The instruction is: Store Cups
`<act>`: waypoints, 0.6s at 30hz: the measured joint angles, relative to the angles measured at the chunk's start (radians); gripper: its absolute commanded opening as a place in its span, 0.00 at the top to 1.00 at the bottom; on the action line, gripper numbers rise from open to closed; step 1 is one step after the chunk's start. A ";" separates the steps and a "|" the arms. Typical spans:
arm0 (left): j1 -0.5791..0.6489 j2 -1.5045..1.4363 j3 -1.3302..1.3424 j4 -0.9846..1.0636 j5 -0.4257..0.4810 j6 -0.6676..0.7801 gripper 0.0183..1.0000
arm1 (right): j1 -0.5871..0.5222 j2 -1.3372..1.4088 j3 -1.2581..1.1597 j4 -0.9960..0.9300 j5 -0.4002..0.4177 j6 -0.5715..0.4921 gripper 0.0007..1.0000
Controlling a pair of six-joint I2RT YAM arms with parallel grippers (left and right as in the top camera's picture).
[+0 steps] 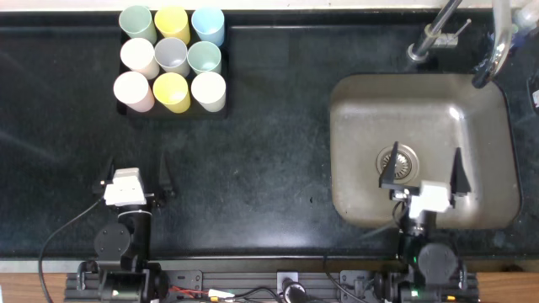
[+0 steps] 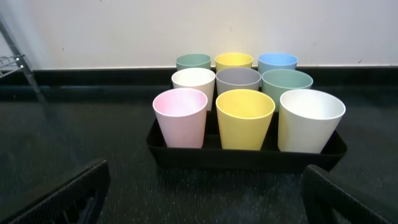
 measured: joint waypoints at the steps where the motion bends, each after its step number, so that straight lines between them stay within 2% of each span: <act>1: 0.000 0.000 0.000 0.000 0.000 0.000 0.00 | -0.004 0.000 0.000 -0.060 0.000 0.000 0.00; 5: 0.000 0.000 0.000 0.000 0.000 0.000 0.00 | 0.000 0.001 0.000 -0.208 0.001 0.000 0.00; 12: 0.000 0.000 0.000 0.000 0.000 0.000 0.00 | 0.053 0.001 0.000 -0.210 -0.002 0.000 0.00; 18: 0.000 0.000 0.000 0.000 0.000 0.000 0.00 | 0.053 0.001 0.000 -0.210 -0.002 0.000 0.00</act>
